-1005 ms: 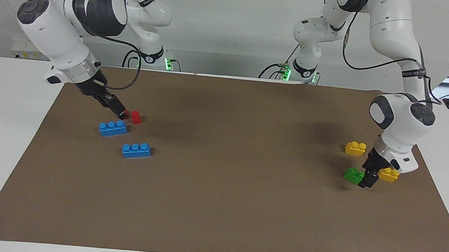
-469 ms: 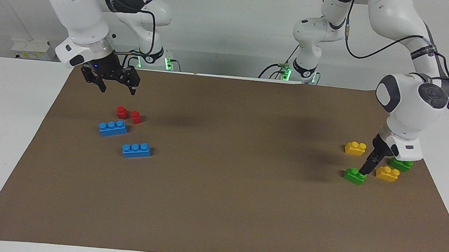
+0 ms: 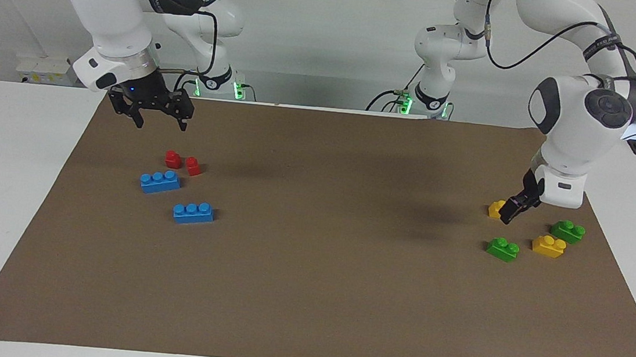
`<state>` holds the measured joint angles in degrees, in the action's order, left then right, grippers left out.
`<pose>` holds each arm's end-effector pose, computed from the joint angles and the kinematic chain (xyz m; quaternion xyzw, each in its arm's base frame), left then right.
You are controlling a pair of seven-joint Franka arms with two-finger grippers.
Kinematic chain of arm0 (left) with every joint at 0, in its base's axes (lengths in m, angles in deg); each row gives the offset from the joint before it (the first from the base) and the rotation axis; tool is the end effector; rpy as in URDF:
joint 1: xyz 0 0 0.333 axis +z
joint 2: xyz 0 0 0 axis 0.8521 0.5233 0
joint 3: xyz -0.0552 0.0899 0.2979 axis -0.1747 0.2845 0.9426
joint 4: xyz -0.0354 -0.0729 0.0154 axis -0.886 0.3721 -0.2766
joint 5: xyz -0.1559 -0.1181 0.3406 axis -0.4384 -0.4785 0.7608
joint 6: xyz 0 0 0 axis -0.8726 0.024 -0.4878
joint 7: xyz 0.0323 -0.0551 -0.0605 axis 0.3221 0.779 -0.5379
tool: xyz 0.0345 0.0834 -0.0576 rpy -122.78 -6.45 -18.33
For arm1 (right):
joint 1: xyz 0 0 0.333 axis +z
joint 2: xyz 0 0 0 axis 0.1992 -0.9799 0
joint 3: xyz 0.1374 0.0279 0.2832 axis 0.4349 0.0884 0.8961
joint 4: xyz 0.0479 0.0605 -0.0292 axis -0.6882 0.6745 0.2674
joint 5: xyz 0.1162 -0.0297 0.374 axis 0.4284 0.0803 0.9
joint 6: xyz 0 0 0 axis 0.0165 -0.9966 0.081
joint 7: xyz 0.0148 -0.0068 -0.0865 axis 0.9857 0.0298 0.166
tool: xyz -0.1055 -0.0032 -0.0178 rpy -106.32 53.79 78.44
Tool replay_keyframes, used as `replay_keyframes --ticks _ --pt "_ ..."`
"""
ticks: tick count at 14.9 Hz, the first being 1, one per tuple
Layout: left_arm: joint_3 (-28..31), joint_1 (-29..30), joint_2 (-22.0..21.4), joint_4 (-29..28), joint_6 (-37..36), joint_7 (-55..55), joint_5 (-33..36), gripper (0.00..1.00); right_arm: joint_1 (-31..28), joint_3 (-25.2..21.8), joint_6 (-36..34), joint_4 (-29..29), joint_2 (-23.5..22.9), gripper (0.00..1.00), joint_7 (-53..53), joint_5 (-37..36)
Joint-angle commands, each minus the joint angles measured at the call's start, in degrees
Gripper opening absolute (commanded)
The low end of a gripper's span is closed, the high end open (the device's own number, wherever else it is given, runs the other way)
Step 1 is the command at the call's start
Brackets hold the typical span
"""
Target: Remove green block with left arm and hold with right
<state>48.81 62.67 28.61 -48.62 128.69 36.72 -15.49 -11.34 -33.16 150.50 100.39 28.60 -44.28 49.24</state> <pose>0.6101 -0.0157 0.4946 -0.9824 -0.1778 -0.0105 0.0564 0.5443 0.0403 0.5737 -0.9998 0.0045 0.0175 0.0033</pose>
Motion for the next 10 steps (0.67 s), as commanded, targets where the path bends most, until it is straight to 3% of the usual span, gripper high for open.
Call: replay_keyframes --ticks 1,6,10 --pt "-0.4 0.1 -2.7 2.6 -7.4 10.0 0.3 1.0 -0.3 0.3 -0.6 -0.4 0.0 1.0 0.9 -1.0" --pt "-0.4 0.2 -8.4 3.1 -17.0 17.0 -3.4 1.0 -0.4 0.3 -0.9 -0.4 0.0 1.0 1.0 -1.0" --pt "-0.3 0.5 -8.9 6.7 -24.4 21.5 -5.9 1.0 -0.5 0.2 -0.9 -0.5 -0.1 1.0 1.5 -1.5"
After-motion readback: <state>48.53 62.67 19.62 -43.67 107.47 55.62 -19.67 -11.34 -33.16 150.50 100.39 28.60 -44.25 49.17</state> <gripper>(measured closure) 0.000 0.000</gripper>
